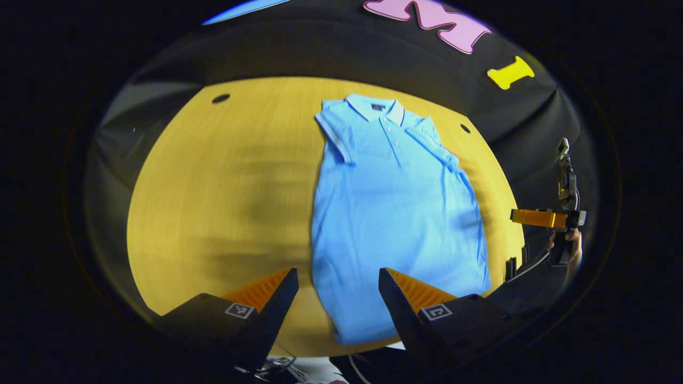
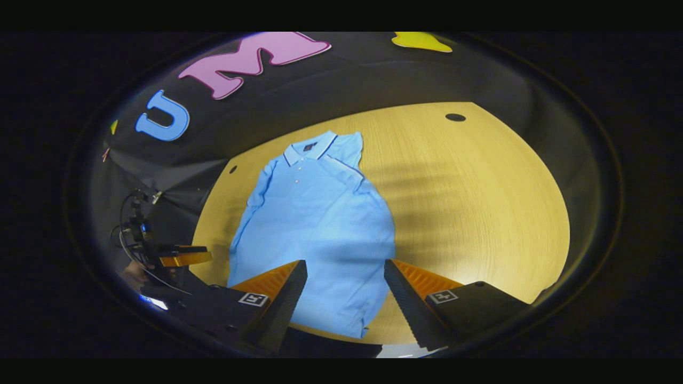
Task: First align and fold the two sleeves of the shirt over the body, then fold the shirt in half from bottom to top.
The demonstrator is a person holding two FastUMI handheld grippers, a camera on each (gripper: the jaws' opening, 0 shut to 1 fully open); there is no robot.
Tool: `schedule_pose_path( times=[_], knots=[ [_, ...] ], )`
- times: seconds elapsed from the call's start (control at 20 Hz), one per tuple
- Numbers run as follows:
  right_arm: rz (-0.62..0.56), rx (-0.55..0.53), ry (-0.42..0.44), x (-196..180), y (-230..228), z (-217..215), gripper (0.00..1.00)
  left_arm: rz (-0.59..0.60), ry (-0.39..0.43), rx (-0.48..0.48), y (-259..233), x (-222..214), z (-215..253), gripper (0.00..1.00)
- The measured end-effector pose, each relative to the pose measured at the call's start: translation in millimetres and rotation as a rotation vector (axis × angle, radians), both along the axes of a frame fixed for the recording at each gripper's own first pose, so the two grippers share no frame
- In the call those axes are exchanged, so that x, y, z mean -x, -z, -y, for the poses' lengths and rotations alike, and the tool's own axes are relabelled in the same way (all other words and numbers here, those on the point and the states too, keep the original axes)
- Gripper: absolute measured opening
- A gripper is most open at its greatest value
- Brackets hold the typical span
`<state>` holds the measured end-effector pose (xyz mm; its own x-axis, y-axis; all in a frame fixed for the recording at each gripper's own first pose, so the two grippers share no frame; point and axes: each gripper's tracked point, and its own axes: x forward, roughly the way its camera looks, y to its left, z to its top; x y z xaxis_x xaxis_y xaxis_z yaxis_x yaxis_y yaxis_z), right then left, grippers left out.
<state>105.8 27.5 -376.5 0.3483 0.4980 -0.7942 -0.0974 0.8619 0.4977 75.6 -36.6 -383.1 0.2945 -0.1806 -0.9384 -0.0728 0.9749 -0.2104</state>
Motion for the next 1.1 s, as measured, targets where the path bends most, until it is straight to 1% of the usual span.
schedule_pose_path(
  times=[0.1, 0.2, 0.3, 0.5, 0.65, 0.75, 0.8, 0.85, 0.9, 0.95, 1.0, 1.05, 1.1],
  knots=[
    [-0.042, 0.037, -0.014, 25, 11, 1, 0.93, -0.045, -0.009, -0.014, 16, 33, 7, 0.98],
    [-0.098, 0.077, -0.020, 55, 23, 4, 0.92, -0.090, -0.027, 0.005, 26, 58, 18, 0.98],
    [-0.160, 0.101, -0.030, 84, 35, 1, 0.92, -0.117, -0.054, 0.023, 35, 68, 25, 0.98],
    [-0.274, 0.098, -0.035, 131, 56, -10, 0.92, -0.177, -0.105, 0.041, 49, 87, 28, 0.98],
    [-0.332, 0.071, 0.006, 139, 68, -13, 0.92, -0.186, -0.101, 0.042, 52, 90, 24, 0.98],
    [-0.348, 0.035, 0.046, 134, 72, -13, 0.92, -0.185, -0.105, 0.049, 53, 86, 24, 0.96],
    [-0.354, 0.014, 0.061, 131, 70, -14, 0.84, -0.193, -0.102, 0.054, 54, 85, 25, 0.97],
    [-0.362, -0.011, 0.059, 132, 69, -20, 0.88, -0.197, -0.100, 0.060, 54, 84, 28, 0.96],
    [-0.365, -0.037, 0.048, 132, 69, -27, 0.87, -0.192, -0.101, 0.080, 56, 82, 33, 0.95],
    [-0.371, -0.064, 0.036, 134, 69, -35, 0.83, -0.194, -0.107, 0.117, 59, 81, 43, 0.95],
    [-0.381, -0.098, 0.020, 136, 72, -47, 0.77, -0.202, -0.116, 0.137, 65, 84, 50, 0.67],
    [-0.409, -0.146, 0.004, 144, 74, -57, 0.59, -0.215, -0.118, 0.190, 62, 87, 61, 0.40],
    [-0.443, -0.246, -0.003, 148, 71, -72, 0.31, -0.244, -0.114, 0.223, 64, 90, 71, 0.12]
  ],
)
